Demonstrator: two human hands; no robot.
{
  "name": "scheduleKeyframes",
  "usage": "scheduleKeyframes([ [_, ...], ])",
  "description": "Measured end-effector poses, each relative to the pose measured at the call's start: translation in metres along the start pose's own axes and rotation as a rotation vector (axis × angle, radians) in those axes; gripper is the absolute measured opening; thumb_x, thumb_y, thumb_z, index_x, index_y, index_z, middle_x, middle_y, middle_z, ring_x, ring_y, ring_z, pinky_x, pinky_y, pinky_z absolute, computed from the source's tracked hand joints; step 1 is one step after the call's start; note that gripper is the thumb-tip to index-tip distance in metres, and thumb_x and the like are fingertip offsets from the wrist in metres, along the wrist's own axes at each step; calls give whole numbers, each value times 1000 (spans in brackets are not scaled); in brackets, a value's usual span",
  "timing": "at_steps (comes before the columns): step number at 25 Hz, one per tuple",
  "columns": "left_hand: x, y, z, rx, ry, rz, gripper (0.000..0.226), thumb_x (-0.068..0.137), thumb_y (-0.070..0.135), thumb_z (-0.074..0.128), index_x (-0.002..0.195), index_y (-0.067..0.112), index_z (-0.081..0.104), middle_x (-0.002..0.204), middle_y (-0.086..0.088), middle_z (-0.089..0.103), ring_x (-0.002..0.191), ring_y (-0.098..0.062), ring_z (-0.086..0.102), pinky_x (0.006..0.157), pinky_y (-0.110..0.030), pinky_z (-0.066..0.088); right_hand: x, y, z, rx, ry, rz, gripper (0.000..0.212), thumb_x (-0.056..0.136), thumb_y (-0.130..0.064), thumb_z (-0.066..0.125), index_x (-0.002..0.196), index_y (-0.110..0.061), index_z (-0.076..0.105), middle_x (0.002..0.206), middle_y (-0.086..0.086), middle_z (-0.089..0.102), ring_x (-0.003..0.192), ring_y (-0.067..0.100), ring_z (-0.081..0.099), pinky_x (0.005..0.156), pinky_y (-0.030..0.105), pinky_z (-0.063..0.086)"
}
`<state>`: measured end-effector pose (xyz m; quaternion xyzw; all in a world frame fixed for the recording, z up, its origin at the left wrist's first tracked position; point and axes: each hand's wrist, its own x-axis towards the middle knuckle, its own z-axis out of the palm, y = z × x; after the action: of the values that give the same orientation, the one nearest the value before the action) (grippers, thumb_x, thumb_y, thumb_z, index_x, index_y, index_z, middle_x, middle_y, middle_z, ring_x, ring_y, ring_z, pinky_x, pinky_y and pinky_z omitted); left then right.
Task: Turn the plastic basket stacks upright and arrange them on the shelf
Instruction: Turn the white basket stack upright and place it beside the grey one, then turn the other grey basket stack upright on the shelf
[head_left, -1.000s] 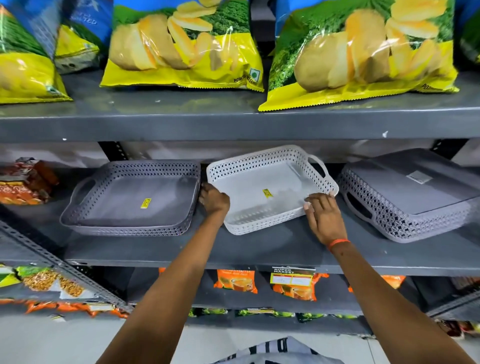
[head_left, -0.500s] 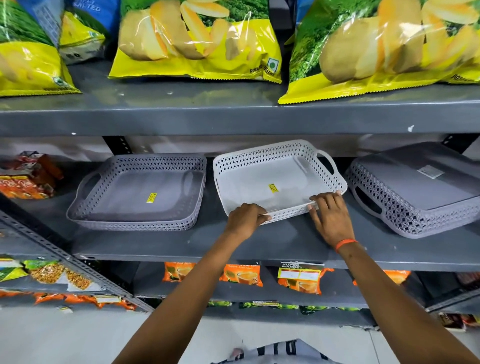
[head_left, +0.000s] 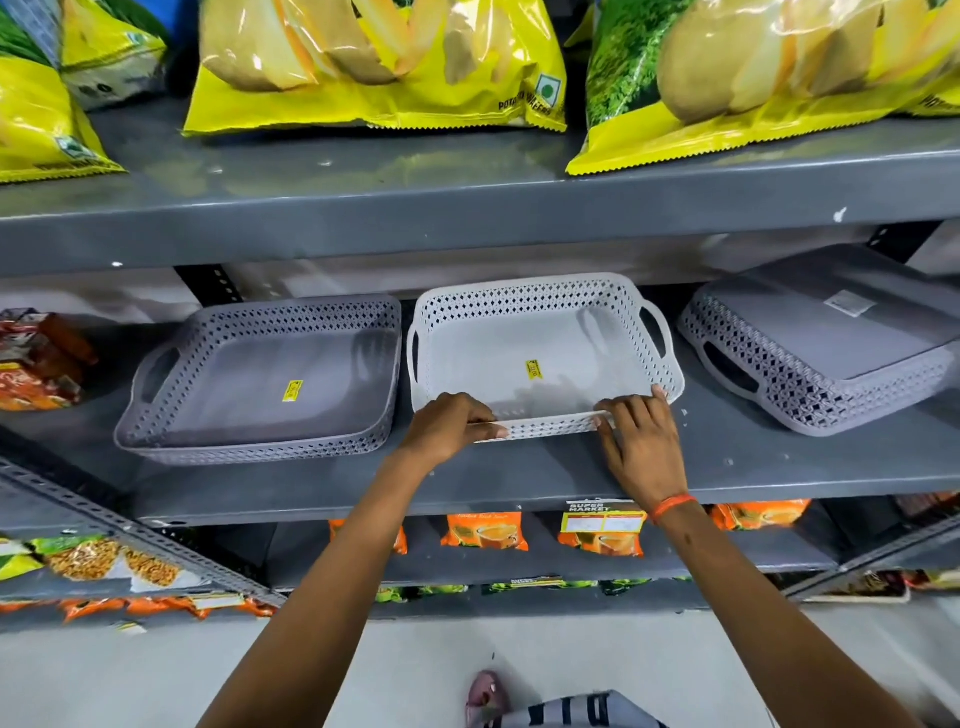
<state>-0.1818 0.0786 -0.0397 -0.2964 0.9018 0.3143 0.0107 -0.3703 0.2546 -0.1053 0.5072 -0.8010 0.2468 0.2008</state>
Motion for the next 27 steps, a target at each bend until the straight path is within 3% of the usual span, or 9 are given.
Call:
scheduleKeyframes([
  [5,12,47,6,-28,61,20,48,75,44,71,114,16,63,121,-5,68,114,-21,61,96,-36,49,15,6,-19,82,46,5,26,92,-28,42,103,-11,60,97,10,66,98,30,57,115,41,21],
  [11,59,171,54,19,256,196,49,81,38,67,123,15,57,128,-6,63,121,-26,52,99,-35,43,30,92,-72,20,32,149,39,90,-34,34,110,-8,55,102,18,59,101,40,51,112,51,27],
  [15,100,243,108,13,308,295,37,81,23,68,114,6,62,113,-18,68,107,-34,60,90,-40,49,19,184,-104,31,68,312,40,86,-32,38,113,-5,51,117,21,54,108,42,46,106,51,32],
  [19,134,261,161,129,153,121,27,84,9,59,110,0,60,120,-24,63,109,-41,59,90,-45,48,4,249,-118,309,270,830,45,88,-12,53,129,3,40,136,32,35,124,44,34,104,44,25],
  [21,143,258,182,182,109,80,28,86,5,51,113,-1,55,129,-26,52,115,-45,51,96,-47,44,5,272,-118,654,394,1219,26,91,-9,50,115,0,46,117,22,56,106,30,52,94,41,37],
  [22,146,256,190,206,109,60,31,86,7,50,116,1,53,133,-25,46,119,-47,45,101,-48,42,5,281,-117,891,422,1329,6,93,-9,48,98,-7,49,92,9,67,84,20,59,81,40,45],
  [23,149,254,194,215,127,44,34,87,10,52,120,3,52,136,-25,40,121,-48,40,104,-49,39,6,286,-115,1112,432,1375,13,95,-10,44,84,-13,47,68,-5,66,63,9,58,64,33,47],
  [25,149,257,194,184,223,89,38,85,15,58,121,4,52,138,-26,38,122,-47,38,105,-49,39,5,296,-112,1383,477,1331,28,97,-7,34,74,-19,45,44,-13,56,43,3,49,48,23,43],
  [27,140,272,184,106,398,202,30,85,9,57,113,-2,54,126,-28,53,112,-46,52,90,-48,47,7,295,-120,1499,539,1191,30,97,-4,30,77,-20,48,48,-13,56,42,4,46,46,20,40],
])
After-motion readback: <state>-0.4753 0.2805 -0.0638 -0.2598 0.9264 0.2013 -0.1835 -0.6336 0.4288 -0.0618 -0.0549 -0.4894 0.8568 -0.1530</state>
